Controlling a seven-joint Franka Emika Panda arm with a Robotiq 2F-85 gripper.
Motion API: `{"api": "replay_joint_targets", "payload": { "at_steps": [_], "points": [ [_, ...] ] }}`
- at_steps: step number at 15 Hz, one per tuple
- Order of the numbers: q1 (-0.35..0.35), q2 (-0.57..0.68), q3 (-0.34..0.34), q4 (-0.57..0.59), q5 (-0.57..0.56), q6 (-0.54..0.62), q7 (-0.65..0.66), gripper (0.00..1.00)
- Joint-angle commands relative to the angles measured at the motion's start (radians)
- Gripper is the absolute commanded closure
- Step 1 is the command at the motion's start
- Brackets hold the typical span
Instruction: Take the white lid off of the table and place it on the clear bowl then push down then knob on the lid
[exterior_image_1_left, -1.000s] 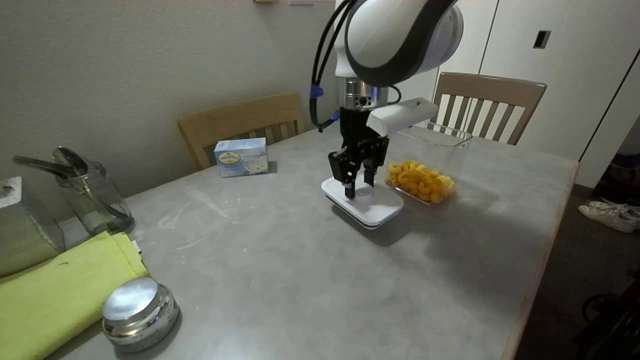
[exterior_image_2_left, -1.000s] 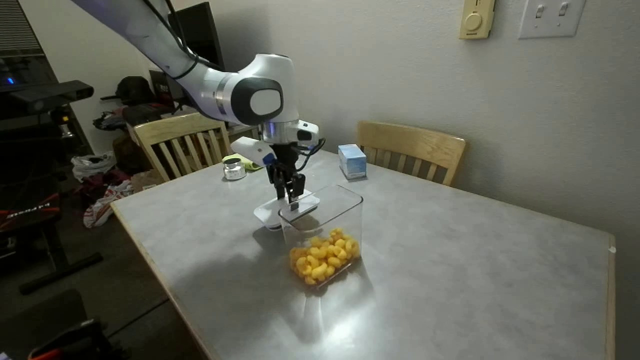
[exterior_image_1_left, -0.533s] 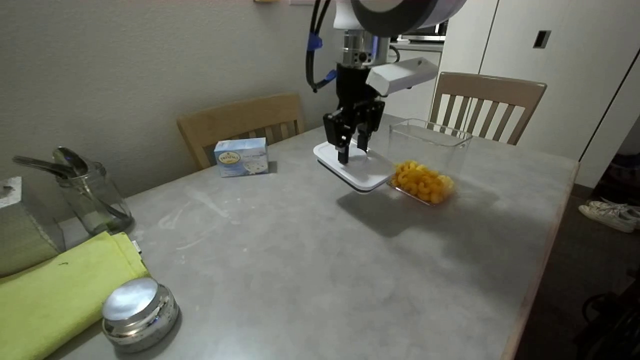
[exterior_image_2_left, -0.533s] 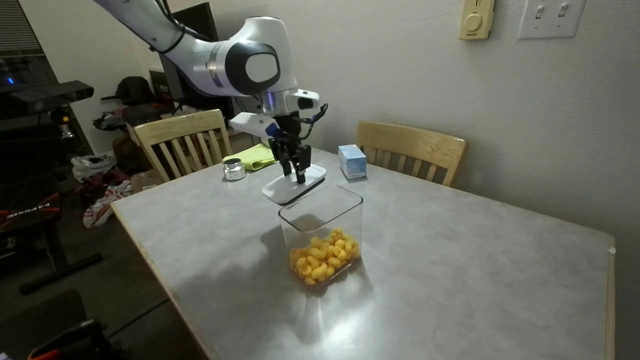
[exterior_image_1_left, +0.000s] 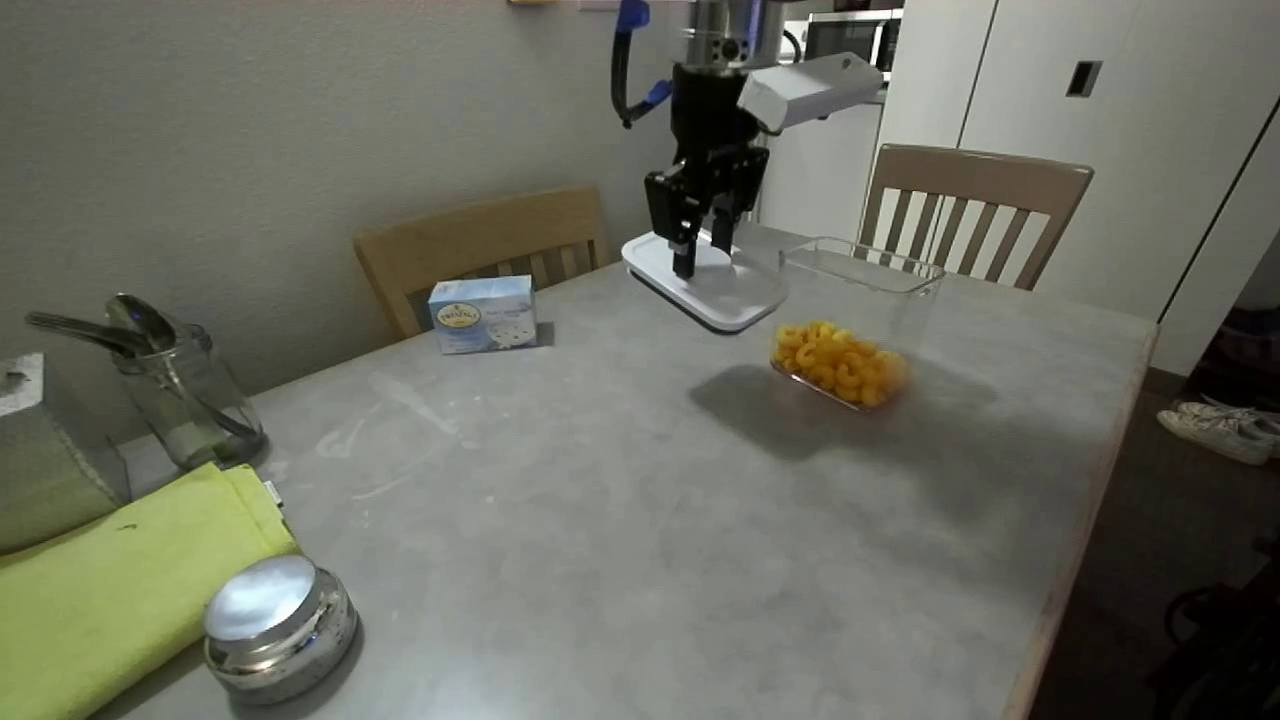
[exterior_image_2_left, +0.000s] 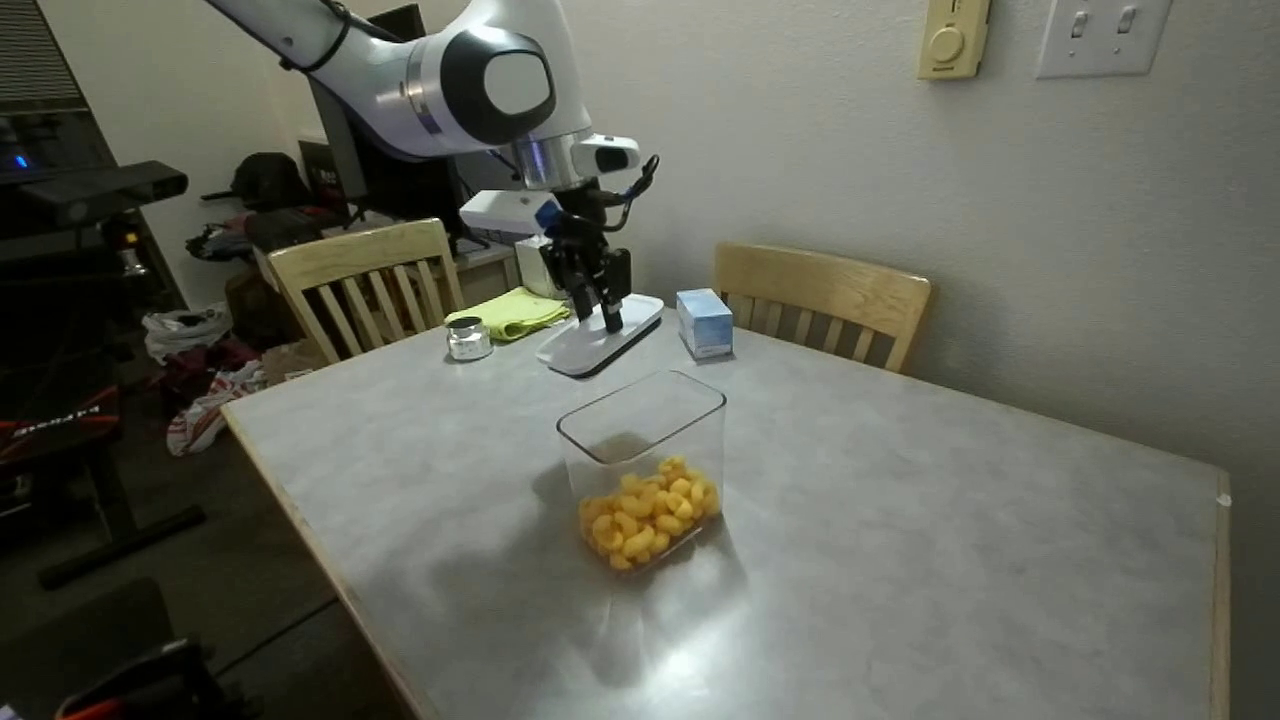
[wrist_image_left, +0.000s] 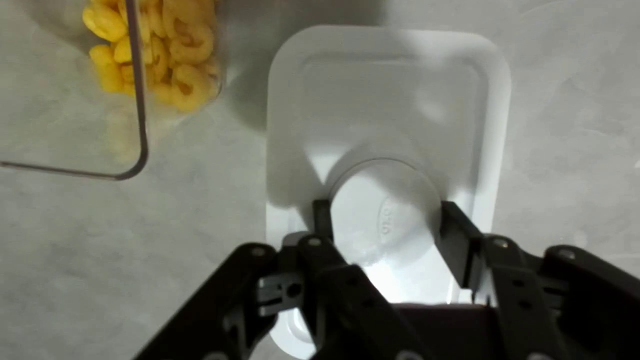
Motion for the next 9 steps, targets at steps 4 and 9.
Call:
{"api": "replay_joint_targets", "payload": {
  "at_steps": [4,9],
  "points": [
    [0.003,-0.031,-0.015,0.05,-0.032,-0.086,-0.023,0.71],
    [-0.018,-0.067,-0.027,0.063,-0.04,-0.136,-0.076,0.71]
  ]
}}
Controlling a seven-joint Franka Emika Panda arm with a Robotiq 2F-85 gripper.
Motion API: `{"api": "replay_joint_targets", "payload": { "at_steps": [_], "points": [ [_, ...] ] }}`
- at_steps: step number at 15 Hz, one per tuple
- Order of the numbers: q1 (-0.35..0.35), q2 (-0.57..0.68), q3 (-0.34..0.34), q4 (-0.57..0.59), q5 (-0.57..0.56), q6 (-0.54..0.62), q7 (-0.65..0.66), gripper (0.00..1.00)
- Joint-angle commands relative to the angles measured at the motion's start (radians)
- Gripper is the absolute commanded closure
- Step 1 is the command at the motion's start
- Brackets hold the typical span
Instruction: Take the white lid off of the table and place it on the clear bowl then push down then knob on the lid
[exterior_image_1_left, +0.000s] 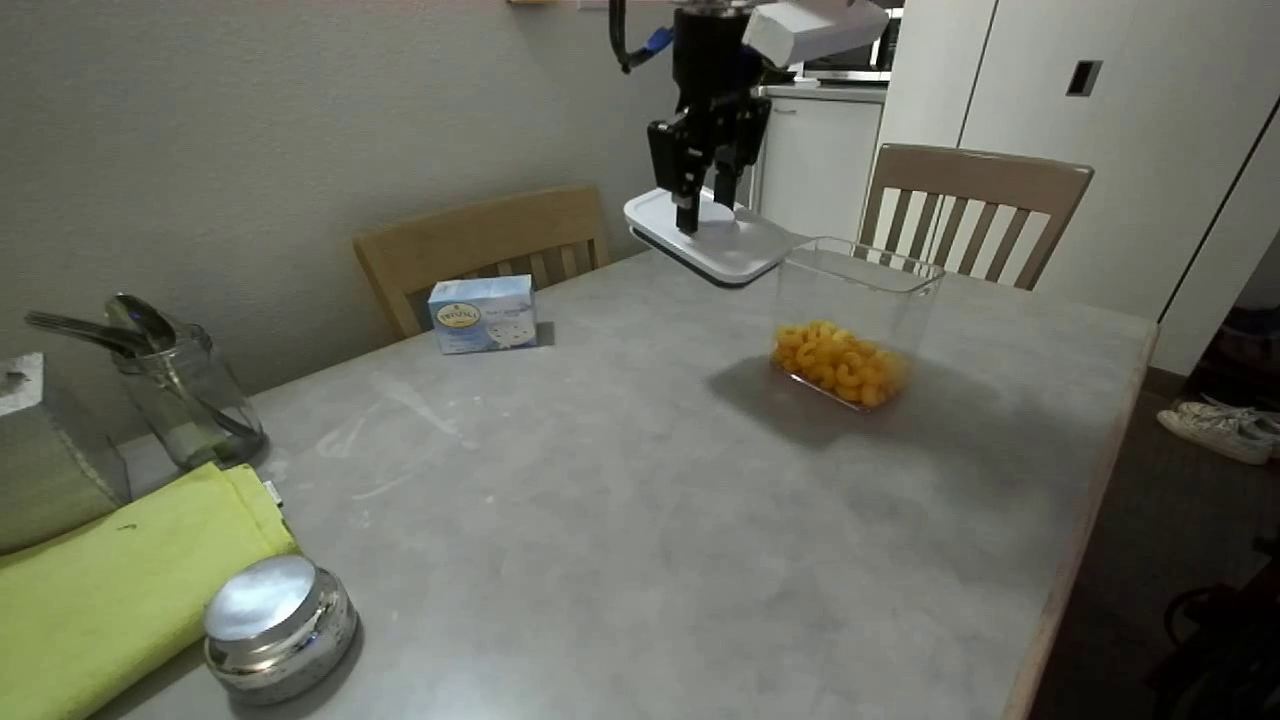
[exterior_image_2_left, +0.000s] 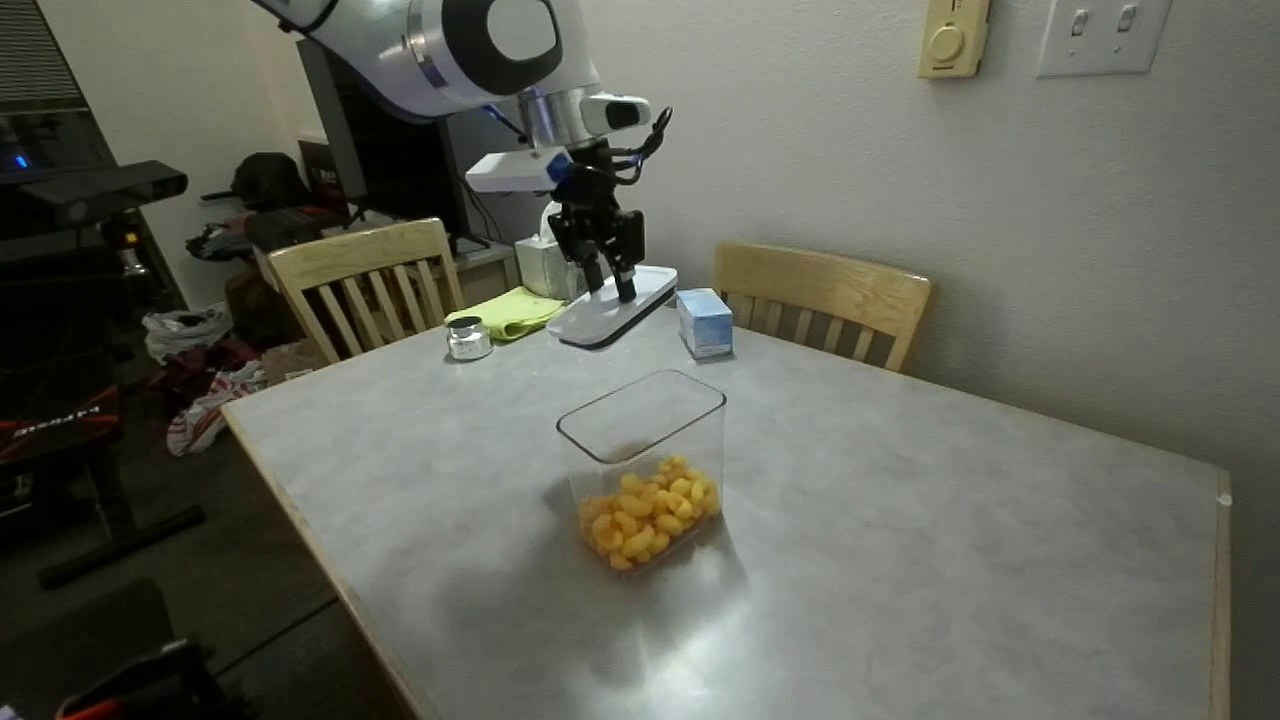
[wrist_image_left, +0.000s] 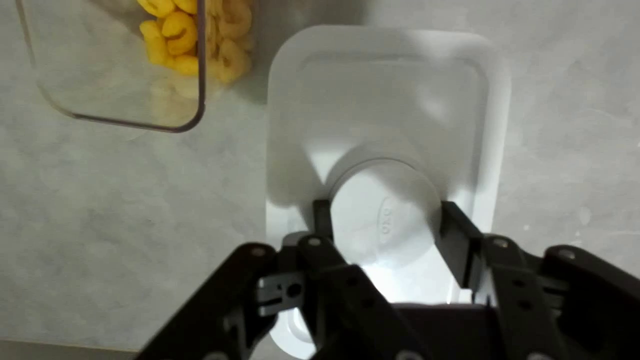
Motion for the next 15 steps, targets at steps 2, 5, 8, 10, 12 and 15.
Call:
{"api": "replay_joint_targets", "payload": {
  "at_steps": [2,5,8,10,12,15],
  "points": [
    [-0.025,-0.068,-0.023,-0.009,-0.037,-0.069,-0.088,0.71],
    [-0.049,-0.115,-0.035,-0.033,-0.037,-0.082,-0.132,0.71],
    [-0.078,-0.158,-0.041,-0.076,-0.012,-0.085,-0.153,0.71],
    [-0.102,-0.187,-0.04,-0.118,0.015,-0.069,-0.181,0.71],
    [-0.122,-0.205,-0.042,-0.154,0.044,-0.069,-0.193,0.71],
    [-0.144,-0.224,-0.052,-0.21,0.074,-0.056,-0.197,0.71]
  ]
}}
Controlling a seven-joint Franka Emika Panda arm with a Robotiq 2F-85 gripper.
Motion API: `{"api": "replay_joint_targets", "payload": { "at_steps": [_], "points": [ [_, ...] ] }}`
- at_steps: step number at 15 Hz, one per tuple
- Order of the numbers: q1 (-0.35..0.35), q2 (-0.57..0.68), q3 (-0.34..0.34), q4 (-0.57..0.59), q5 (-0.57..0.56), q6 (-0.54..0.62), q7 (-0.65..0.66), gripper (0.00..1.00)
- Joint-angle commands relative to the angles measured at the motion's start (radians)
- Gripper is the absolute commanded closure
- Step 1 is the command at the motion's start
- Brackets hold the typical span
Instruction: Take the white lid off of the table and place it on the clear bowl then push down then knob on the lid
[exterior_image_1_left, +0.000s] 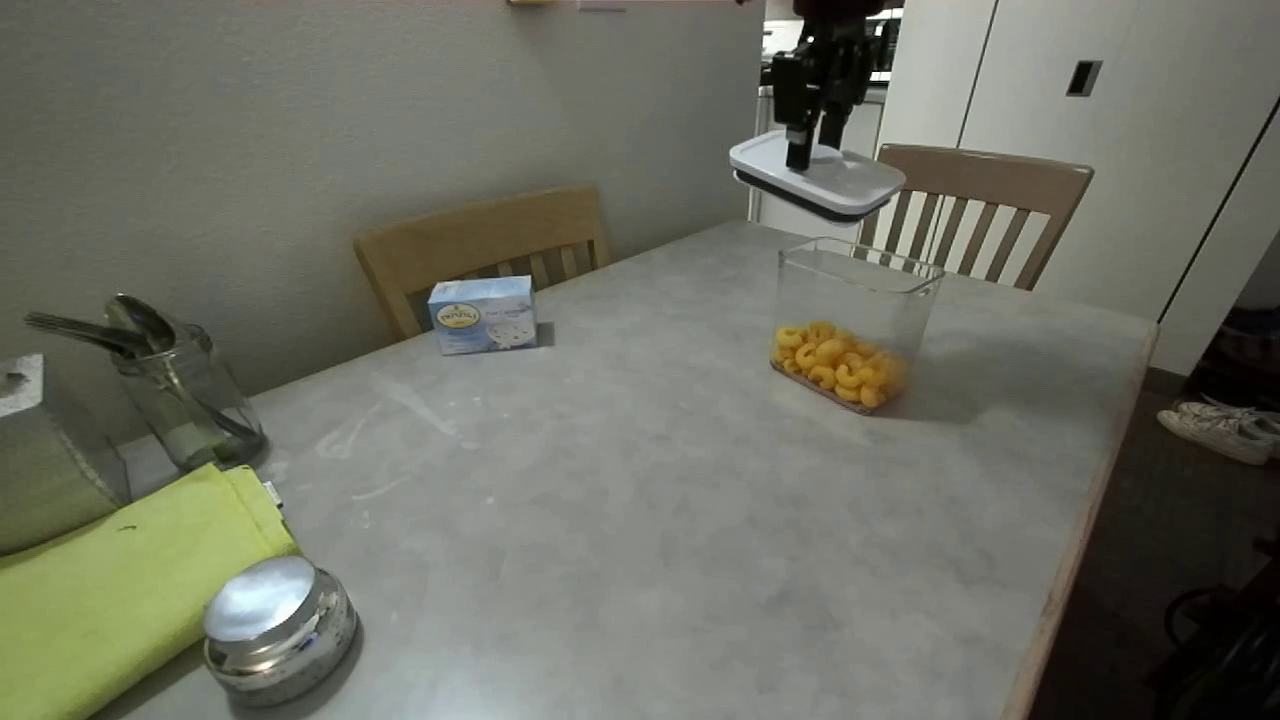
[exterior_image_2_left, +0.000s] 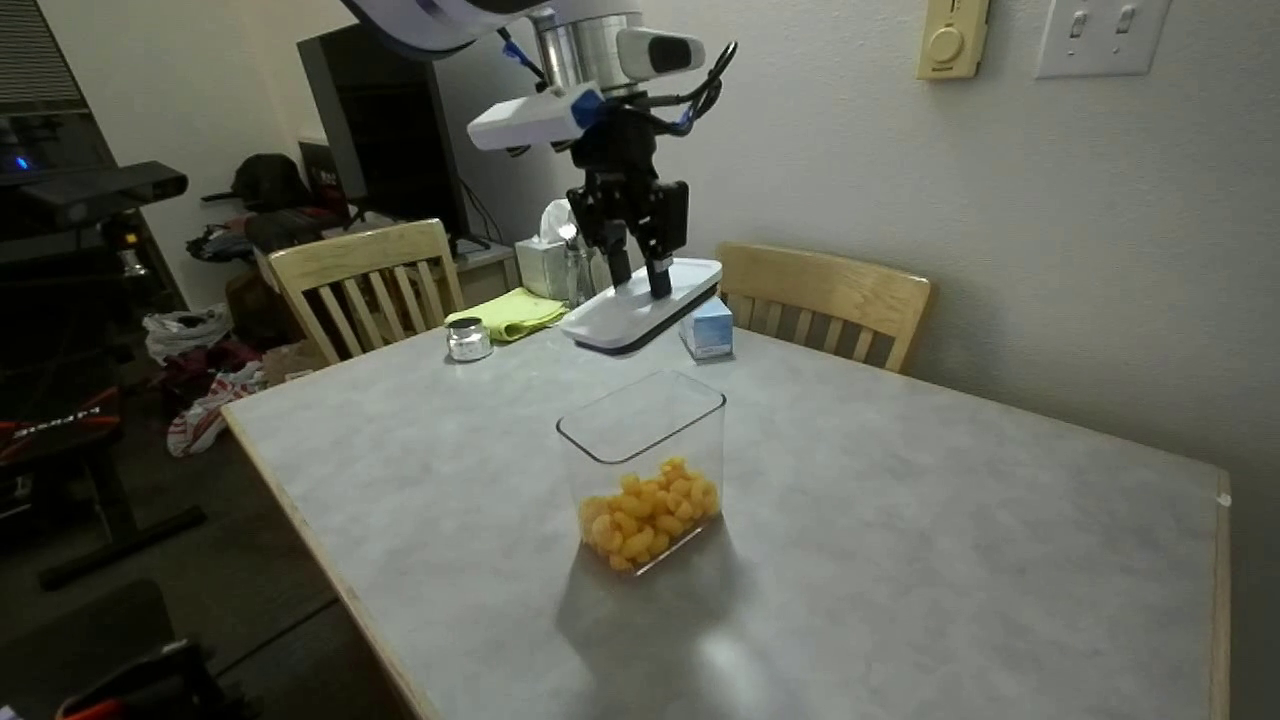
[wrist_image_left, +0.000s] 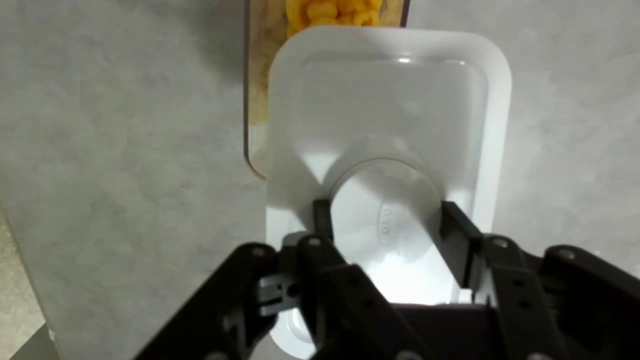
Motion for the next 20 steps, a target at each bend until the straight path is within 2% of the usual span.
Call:
{"api": "replay_joint_targets", "payload": {
  "at_steps": [1,6,10,18,19,20],
  "points": [
    [-0.033,-0.059,-0.007,-0.109,0.043,0.041,-0.045,0.71],
    [-0.061,-0.052,-0.019,-0.203,0.057,0.139,-0.092,0.71],
    [-0.084,-0.038,-0.013,-0.257,0.118,0.227,-0.149,0.71],
    [-0.105,-0.006,-0.018,-0.291,0.195,0.248,-0.205,0.71],
    [-0.106,0.001,-0.022,-0.291,0.188,0.243,-0.193,0.25],
    [-0.107,-0.003,-0.023,-0.292,0.184,0.242,-0.189,0.2]
  ]
}}
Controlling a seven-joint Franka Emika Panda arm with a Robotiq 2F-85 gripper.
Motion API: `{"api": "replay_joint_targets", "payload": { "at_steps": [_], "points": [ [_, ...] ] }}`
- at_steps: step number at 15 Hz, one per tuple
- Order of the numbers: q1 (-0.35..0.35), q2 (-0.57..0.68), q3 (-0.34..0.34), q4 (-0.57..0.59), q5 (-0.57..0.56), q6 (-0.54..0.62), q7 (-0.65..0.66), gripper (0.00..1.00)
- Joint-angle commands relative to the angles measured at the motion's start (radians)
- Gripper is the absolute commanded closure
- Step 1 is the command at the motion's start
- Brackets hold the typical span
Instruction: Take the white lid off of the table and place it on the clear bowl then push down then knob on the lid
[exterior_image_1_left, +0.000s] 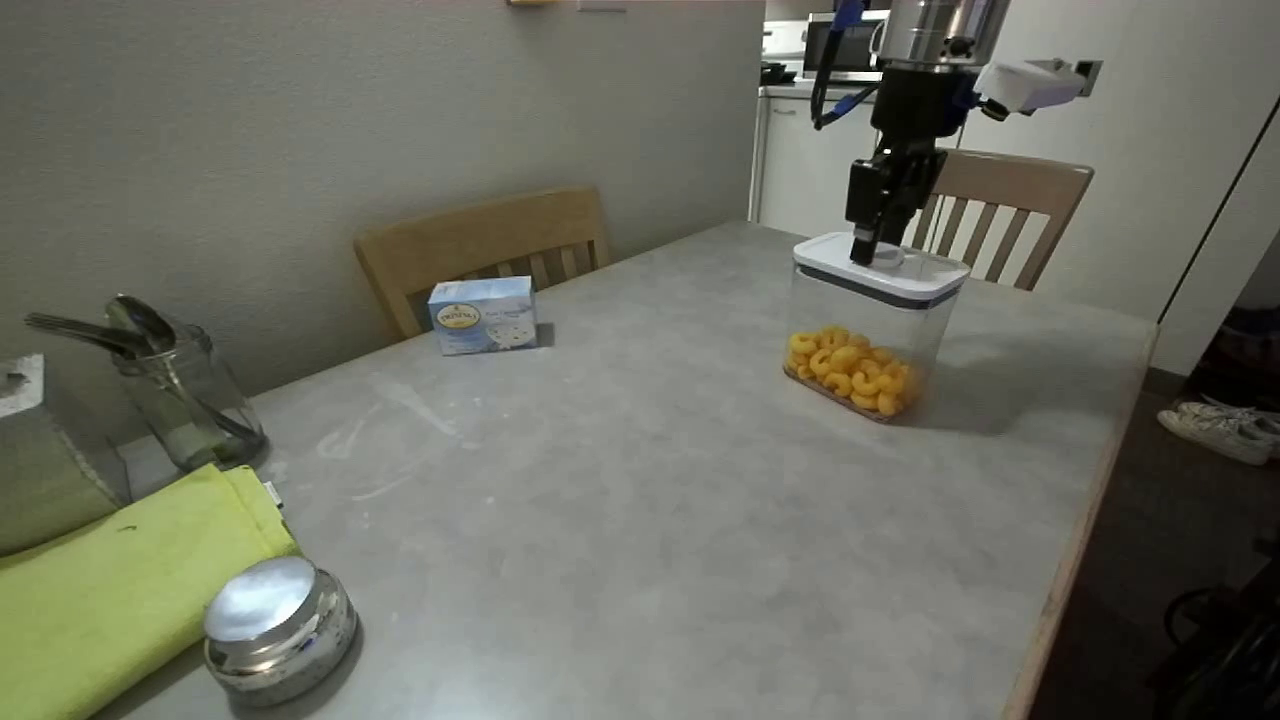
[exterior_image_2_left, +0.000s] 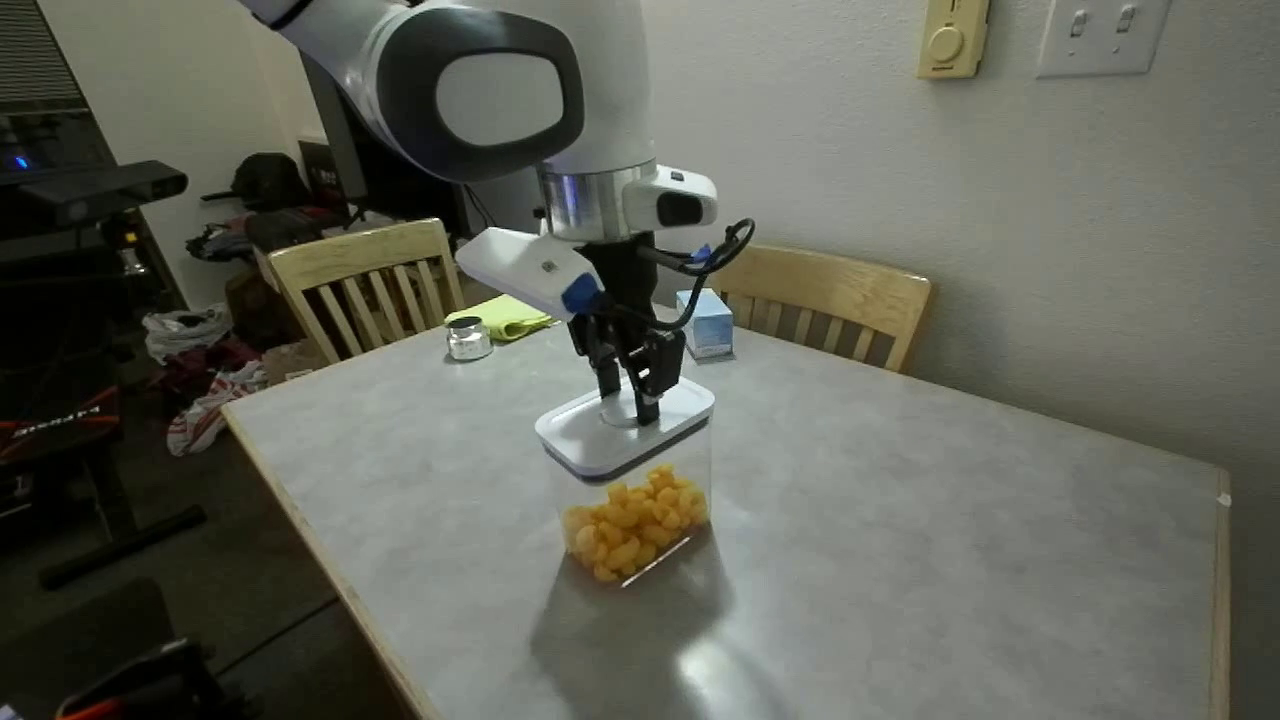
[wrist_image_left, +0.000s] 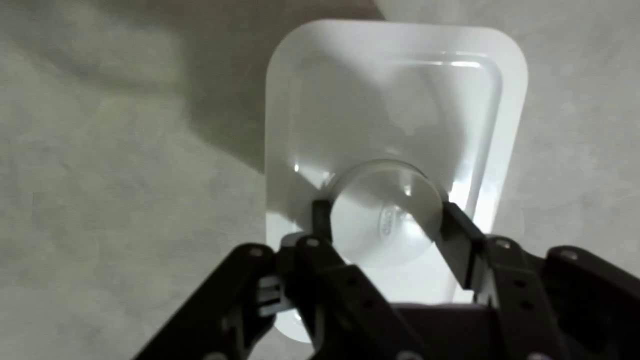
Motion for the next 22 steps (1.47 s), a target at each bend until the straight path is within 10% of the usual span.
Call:
{"api": "replay_joint_targets", "payload": {
  "at_steps": [1,4,18,22],
  "points": [
    [-0.014,0.005,-0.006,-0.026,0.008,0.015,-0.016,0.14],
    [-0.009,-0.023,-0.014,-0.04,-0.018,0.014,0.003,0.0],
    [0.006,-0.141,-0.018,-0.102,-0.038,0.008,0.009,0.0],
    [0.008,-0.148,-0.021,-0.111,-0.048,0.012,0.018,0.42]
  ]
}}
